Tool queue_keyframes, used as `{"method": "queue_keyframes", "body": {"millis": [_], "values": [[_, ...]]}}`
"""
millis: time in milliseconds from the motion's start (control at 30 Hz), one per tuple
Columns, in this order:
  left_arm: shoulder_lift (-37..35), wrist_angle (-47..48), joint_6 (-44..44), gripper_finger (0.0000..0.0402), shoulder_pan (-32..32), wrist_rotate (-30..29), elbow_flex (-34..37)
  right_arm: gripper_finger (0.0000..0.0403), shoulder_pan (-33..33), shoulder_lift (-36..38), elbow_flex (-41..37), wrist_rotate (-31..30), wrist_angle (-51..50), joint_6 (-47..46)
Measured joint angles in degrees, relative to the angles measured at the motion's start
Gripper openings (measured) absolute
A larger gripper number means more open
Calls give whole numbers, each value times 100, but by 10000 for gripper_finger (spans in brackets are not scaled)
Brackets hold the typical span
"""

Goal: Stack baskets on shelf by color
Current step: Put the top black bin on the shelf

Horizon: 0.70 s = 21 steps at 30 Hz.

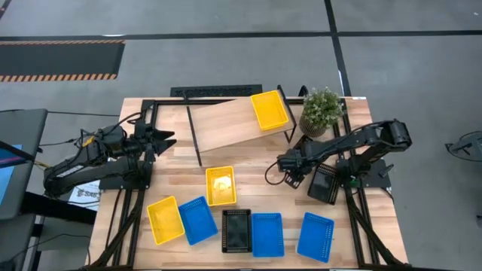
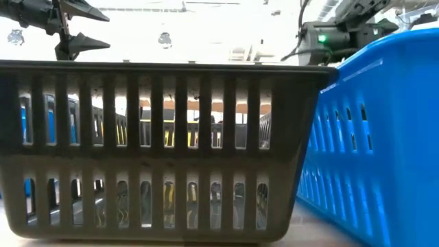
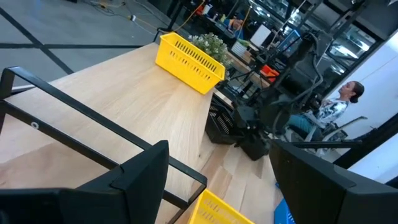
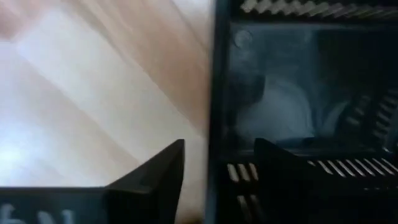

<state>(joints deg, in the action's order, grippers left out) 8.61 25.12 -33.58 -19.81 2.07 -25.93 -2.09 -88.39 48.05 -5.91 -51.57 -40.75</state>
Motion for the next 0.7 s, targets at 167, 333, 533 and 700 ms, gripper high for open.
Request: {"method": "queue_keyframes", "body": {"millis": [167, 333, 533, 700], "values": [[1, 0, -1, 265, 0, -154, 0, 97, -21, -92, -11, -9, 102, 15], [0, 0, -2, 265, 0, -242, 0, 14, -214, 25, 240, -1, -10, 155], [0, -2, -70, 265, 0, -254, 2, 7, -433, 275, 1198, 466, -457, 179], [1, -2, -116, 265, 0, -255, 0, 14, -703, 597, 2487, 1274, -410, 526]]}}
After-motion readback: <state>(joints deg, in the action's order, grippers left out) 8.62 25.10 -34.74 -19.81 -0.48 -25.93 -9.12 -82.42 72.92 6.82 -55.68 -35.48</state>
